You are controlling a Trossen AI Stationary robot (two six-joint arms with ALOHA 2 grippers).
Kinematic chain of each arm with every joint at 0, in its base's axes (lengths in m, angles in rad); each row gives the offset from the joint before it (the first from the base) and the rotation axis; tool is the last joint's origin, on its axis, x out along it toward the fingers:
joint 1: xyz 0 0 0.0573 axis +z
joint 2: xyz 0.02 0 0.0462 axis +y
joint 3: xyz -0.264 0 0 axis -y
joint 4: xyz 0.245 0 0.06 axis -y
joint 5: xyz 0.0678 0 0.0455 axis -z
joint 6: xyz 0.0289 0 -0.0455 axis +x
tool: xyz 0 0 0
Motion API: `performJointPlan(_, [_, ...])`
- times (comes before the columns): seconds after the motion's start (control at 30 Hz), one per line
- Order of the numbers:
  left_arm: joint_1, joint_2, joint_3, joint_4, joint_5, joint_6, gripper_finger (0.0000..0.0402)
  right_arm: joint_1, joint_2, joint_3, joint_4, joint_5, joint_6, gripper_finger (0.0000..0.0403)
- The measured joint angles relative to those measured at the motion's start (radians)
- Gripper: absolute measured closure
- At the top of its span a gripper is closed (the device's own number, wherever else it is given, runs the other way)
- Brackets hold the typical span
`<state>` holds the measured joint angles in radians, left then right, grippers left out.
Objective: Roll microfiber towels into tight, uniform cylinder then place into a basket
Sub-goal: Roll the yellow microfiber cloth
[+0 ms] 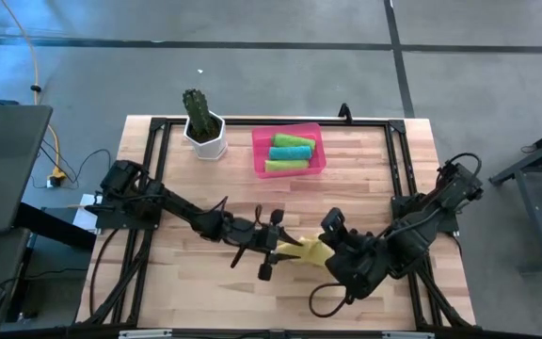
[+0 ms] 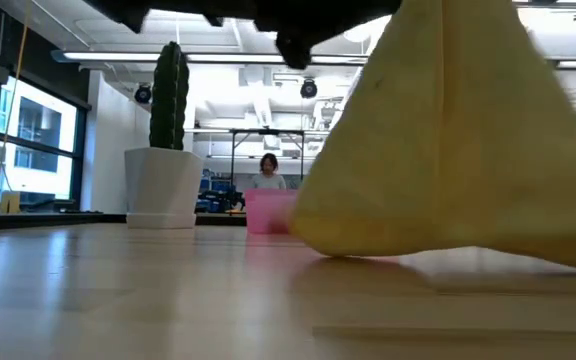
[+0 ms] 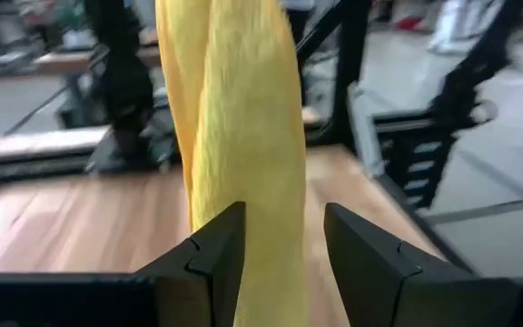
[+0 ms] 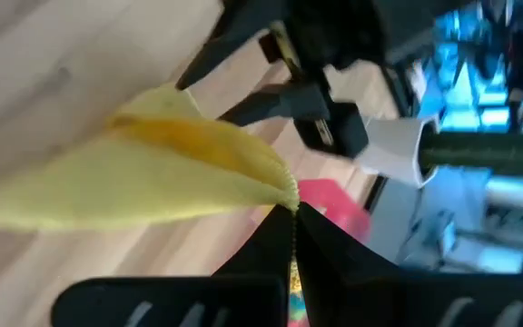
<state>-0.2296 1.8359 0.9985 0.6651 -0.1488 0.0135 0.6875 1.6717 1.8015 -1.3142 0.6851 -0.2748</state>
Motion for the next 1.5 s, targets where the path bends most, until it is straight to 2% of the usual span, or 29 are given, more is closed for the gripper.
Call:
performJointPlan(0.27, [-0.071, 0.000, 0.000, -0.006, -0.397, -0.002, 0.0261, -0.036, 0.012, 0.000, 0.006, -0.006, 0.303, 0.0403])
performJointPlan(0.4, [-0.086, 0.000, 0.000, 0.035, -0.517, 0.048, 0.0261, -0.073, 0.012, 0.000, 0.019, -0.008, 0.524, 0.0403])
performJointPlan(0.67, [-0.093, 0.000, 0.000, 0.077, -0.584, 0.077, 0.0261, -0.150, 0.012, 0.000, 0.014, -0.046, 0.730, 0.0403])
performJointPlan(0.83, [-0.092, 0.000, 0.000, 0.095, -0.700, 0.194, 0.0261, -0.197, 0.012, 0.000, 0.009, -0.115, 0.793, 0.0403])
performJointPlan(1.3, [-0.072, 0.000, 0.070, 0.089, -0.711, 0.252, 0.0261, -0.239, 0.012, 0.000, 0.009, -0.139, 0.817, 0.0403])
performJointPlan(1.5, [-0.072, 0.000, 0.104, 0.089, -0.780, 0.309, 0.0261, -0.238, 0.012, 0.000, 0.009, -0.140, 0.817, 0.0403])
